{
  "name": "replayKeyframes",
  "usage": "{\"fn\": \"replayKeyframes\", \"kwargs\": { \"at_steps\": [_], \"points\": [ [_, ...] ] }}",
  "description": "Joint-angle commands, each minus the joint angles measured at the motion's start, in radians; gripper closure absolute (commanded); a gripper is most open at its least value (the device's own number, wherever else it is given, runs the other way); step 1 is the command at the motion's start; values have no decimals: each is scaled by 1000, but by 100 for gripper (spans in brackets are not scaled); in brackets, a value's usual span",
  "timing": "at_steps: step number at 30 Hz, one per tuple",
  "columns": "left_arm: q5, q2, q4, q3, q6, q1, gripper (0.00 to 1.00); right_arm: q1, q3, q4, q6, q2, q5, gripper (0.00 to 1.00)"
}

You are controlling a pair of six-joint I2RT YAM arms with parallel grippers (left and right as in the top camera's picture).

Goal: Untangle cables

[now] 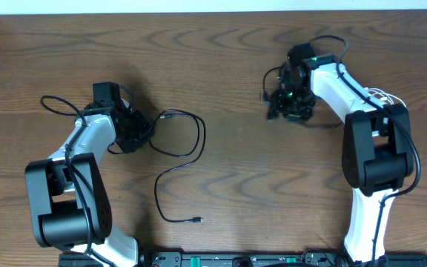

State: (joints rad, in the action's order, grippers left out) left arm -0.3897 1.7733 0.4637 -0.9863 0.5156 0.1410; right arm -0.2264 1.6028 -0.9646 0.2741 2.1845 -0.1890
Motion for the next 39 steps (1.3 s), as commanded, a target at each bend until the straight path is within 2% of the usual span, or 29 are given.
{"fn": "replayKeyframes", "kwargs": {
  "at_steps": [1, 6, 13, 17, 20, 23, 26, 30, 35, 36, 39],
  "points": [
    [9, 10, 3, -6, -13, 0, 92, 16, -36, -4, -22, 66, 449, 34],
    [9, 10, 2, -6, -13, 0, 92, 39, -36, 14, -48, 66, 649, 16],
    [9, 10, 2, -6, -13, 0, 92, 89, -33, 61, -47, 66, 650, 9],
    [9, 10, 2, -6, -13, 0, 92, 95, 95, -81, -48, 65, 637, 9],
    [9, 10, 2, -6, -13, 0, 92, 77, 216, -180, -104, 65, 505, 9],
    [9, 10, 2, -6, -14, 0, 92, 53, 311, -237, -170, 65, 279, 8],
    [10, 10, 1, -6, -14, 0, 92, 23, 344, -237, -175, 65, 56, 6],
    [10, 10, -1, -6, -14, 0, 92, -18, 329, -207, -175, 65, -148, 4],
    [39, 10, -2, -6, -14, 0, 91, -87, 312, -172, -173, 68, -290, 1],
    [44, 10, -3, -6, -14, 0, 88, -101, 309, -167, -157, 68, -307, 1],
    [44, 10, -13, -6, -14, 0, 86, -142, 295, -146, -69, 68, -341, 3]
  ]
}}
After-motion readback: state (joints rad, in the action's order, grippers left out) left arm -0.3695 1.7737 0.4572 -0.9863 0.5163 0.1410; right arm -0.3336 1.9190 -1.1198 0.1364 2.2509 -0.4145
